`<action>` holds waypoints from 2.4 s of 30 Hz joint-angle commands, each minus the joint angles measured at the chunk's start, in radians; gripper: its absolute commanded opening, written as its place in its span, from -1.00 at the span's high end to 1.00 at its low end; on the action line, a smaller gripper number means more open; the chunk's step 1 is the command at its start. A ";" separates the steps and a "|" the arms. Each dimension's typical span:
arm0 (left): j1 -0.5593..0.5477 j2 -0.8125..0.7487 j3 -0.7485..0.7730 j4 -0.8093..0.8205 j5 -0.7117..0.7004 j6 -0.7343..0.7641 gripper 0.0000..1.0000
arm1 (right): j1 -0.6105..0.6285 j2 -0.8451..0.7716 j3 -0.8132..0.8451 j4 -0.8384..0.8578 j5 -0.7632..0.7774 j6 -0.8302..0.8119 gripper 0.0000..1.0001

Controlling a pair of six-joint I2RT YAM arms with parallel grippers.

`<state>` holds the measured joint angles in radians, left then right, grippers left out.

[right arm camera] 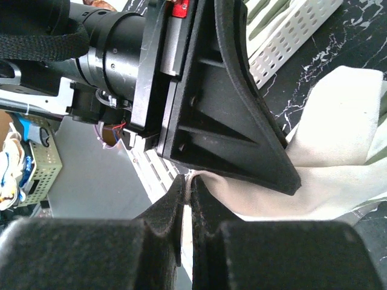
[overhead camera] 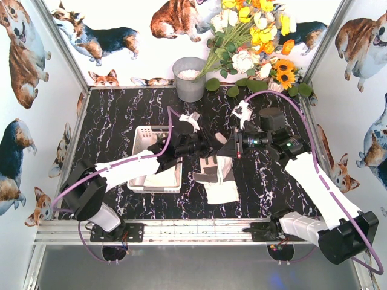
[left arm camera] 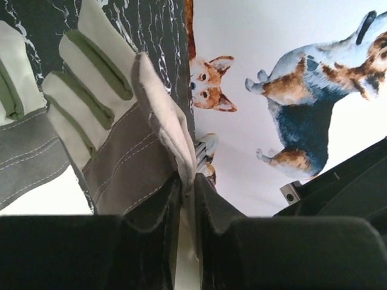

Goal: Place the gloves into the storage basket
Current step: Pick up the glove from the center of the board, then pair the glove with the glove.

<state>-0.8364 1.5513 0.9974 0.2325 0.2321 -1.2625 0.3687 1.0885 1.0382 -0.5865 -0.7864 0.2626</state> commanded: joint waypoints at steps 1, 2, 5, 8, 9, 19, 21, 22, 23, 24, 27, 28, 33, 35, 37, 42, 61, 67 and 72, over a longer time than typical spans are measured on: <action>-0.013 -0.014 0.005 -0.048 0.019 0.040 0.93 | -0.001 -0.019 0.065 0.051 0.051 -0.029 1.00; -0.013 -0.028 -0.002 -0.052 -0.003 0.041 0.97 | -0.001 -0.023 0.065 0.051 0.067 -0.022 1.00; -0.012 -0.072 -0.043 -0.052 -0.100 0.040 1.00 | -0.001 -0.036 0.069 0.043 0.129 0.007 0.58; -0.012 -0.113 -0.115 0.006 -0.216 0.002 1.00 | -0.002 -0.043 0.076 0.016 0.270 0.077 0.05; -0.012 -0.124 -0.140 0.042 -0.249 -0.020 1.00 | -0.005 -0.043 0.076 0.002 0.336 0.125 -0.10; -0.012 -0.258 -0.208 0.151 -0.532 -0.046 1.00 | -0.080 -0.094 -0.116 0.332 0.323 0.747 -0.63; -0.012 -0.293 -0.223 0.167 -0.591 -0.060 1.00 | -0.080 -0.104 -0.144 0.381 0.357 0.830 -0.64; -0.012 -0.313 -0.231 0.178 -0.617 -0.069 1.00 | -0.080 -0.107 -0.162 0.406 0.378 0.870 -0.64; -0.013 -0.325 -0.233 0.191 -0.642 -0.076 1.00 | -0.080 -0.112 -0.171 0.423 0.397 0.913 -0.64; -0.012 -0.335 -0.233 0.199 -0.662 -0.080 1.00 | -0.080 -0.115 -0.189 0.461 0.415 0.959 -0.64; -0.012 -0.349 -0.213 0.206 -0.707 -0.090 1.00 | -0.080 -0.111 -0.260 0.602 0.431 1.116 -0.64; -0.013 -0.350 -0.208 0.214 -0.719 -0.092 1.00 | -0.079 -0.103 -0.273 0.642 0.430 1.166 -0.65; -0.013 -0.339 -0.192 0.296 -0.791 -0.104 1.00 | -0.075 -0.046 -0.292 0.762 0.378 1.345 -0.65; -0.013 -0.328 -0.194 0.347 -0.816 -0.126 1.00 | -0.058 -0.018 -0.295 0.799 0.371 1.404 -0.65; -0.013 -0.307 -0.192 0.407 -0.830 -0.136 1.00 | -0.038 0.011 -0.306 0.852 0.378 1.473 -0.65; -0.013 -0.260 -0.154 0.479 -0.839 -0.135 1.00 | -0.001 0.024 -0.343 0.934 0.421 1.563 -0.64; -0.032 -0.131 -0.135 0.606 -0.780 -0.194 1.00 | 0.045 0.111 -0.374 1.203 0.454 1.724 -0.43; -0.032 -0.156 -0.162 0.560 -0.783 -0.191 1.00 | 0.045 0.066 -0.408 1.174 0.505 1.688 0.13; -0.032 -0.185 -0.205 0.476 -0.778 -0.210 1.00 | 0.044 0.011 -0.400 1.027 0.500 1.553 0.69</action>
<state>-0.8581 1.4017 0.8276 0.7567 -0.5594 -1.4590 0.4114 1.1709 0.6247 0.5064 -0.3111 1.9278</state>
